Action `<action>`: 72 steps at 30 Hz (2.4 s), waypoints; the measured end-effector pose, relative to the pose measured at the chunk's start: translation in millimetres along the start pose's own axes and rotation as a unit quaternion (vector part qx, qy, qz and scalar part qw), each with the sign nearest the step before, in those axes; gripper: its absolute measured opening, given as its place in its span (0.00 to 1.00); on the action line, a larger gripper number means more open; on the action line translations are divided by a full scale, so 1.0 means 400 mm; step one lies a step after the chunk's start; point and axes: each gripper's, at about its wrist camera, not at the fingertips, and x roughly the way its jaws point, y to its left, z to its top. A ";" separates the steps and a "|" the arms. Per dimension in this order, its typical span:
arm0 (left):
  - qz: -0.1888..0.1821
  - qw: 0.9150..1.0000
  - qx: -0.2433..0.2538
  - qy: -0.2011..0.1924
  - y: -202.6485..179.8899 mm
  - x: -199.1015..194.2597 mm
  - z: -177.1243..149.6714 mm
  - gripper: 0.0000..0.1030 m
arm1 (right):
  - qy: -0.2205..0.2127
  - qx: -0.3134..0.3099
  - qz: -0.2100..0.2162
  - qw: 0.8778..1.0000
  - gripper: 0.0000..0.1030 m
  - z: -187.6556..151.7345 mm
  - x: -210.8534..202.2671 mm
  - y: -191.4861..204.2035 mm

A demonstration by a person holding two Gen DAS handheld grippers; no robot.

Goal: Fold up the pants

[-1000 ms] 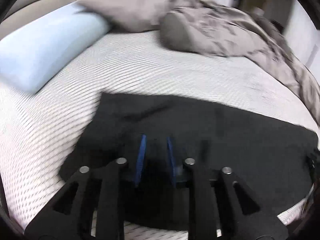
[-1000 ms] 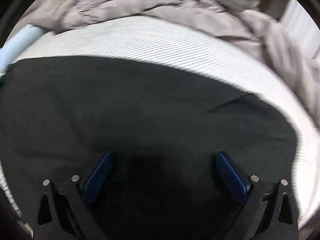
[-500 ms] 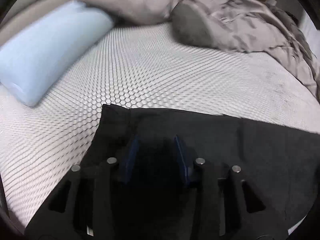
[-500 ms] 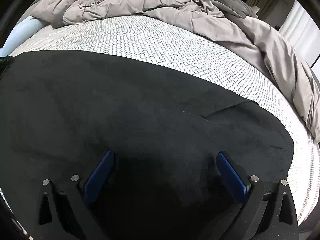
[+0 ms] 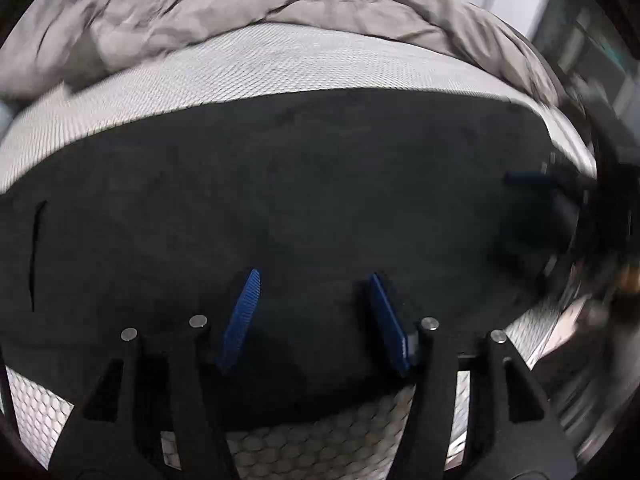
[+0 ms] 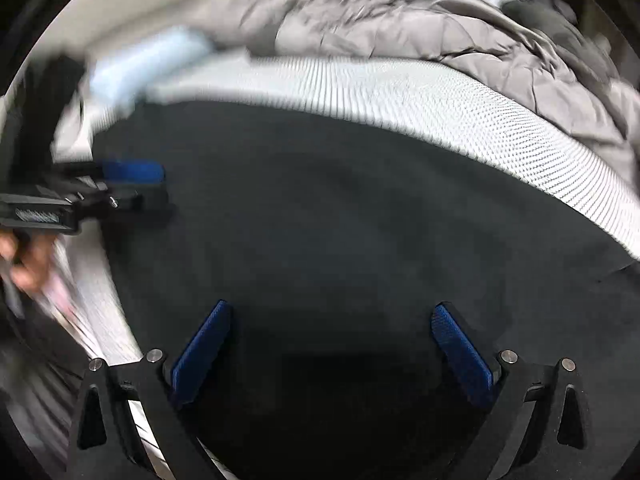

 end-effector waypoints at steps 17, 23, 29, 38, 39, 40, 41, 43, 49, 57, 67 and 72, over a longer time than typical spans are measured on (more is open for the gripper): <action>-0.052 0.992 0.103 -0.044 -0.270 -0.029 -0.004 0.70 | -0.083 0.121 -0.035 0.989 0.99 -0.144 -0.197 -0.190; -0.075 0.985 0.150 -0.027 -0.311 0.025 -0.046 0.74 | -0.032 0.027 -0.007 0.999 0.99 -0.131 -0.101 -0.067; -0.076 0.988 0.134 -0.030 -0.236 -0.003 -0.096 0.80 | -0.011 0.083 -0.154 0.985 0.99 -0.287 -0.201 -0.323; -0.087 0.990 0.089 -0.059 -0.220 -0.073 -0.047 0.80 | -0.077 0.198 -0.178 0.961 1.00 -0.290 -0.316 -0.429; -0.086 0.991 0.080 -0.071 -0.216 -0.078 -0.027 0.81 | -0.088 0.186 -0.162 0.965 1.00 -0.254 -0.309 -0.406; -0.081 0.991 0.072 -0.073 -0.215 -0.077 -0.005 0.81 | -0.098 0.176 -0.150 0.968 1.00 -0.231 -0.303 -0.377; -0.076 0.993 0.058 -0.069 -0.208 -0.063 0.018 0.81 | -0.099 0.168 -0.130 0.972 1.00 -0.204 -0.282 -0.348; -0.074 0.995 0.048 -0.048 -0.192 -0.019 0.048 0.81 | -0.067 0.138 -0.089 0.984 1.00 -0.157 -0.203 -0.293; -0.009 1.000 0.026 0.001 -0.060 0.020 0.033 0.80 | -0.018 0.102 -0.154 0.983 0.99 -0.196 -0.139 -0.307; 0.042 0.998 -0.041 -0.025 0.100 -0.072 -0.006 0.79 | -0.021 0.230 -0.296 0.927 1.00 -0.311 -0.257 -0.459; -0.019 1.000 0.015 0.019 -0.084 0.093 0.215 0.79 | -0.027 0.112 -0.086 0.990 1.00 0.026 -0.055 -0.195; 0.020 0.998 0.009 0.052 -0.031 0.155 0.220 0.78 | 0.027 0.080 -0.104 0.991 0.99 0.047 0.061 -0.172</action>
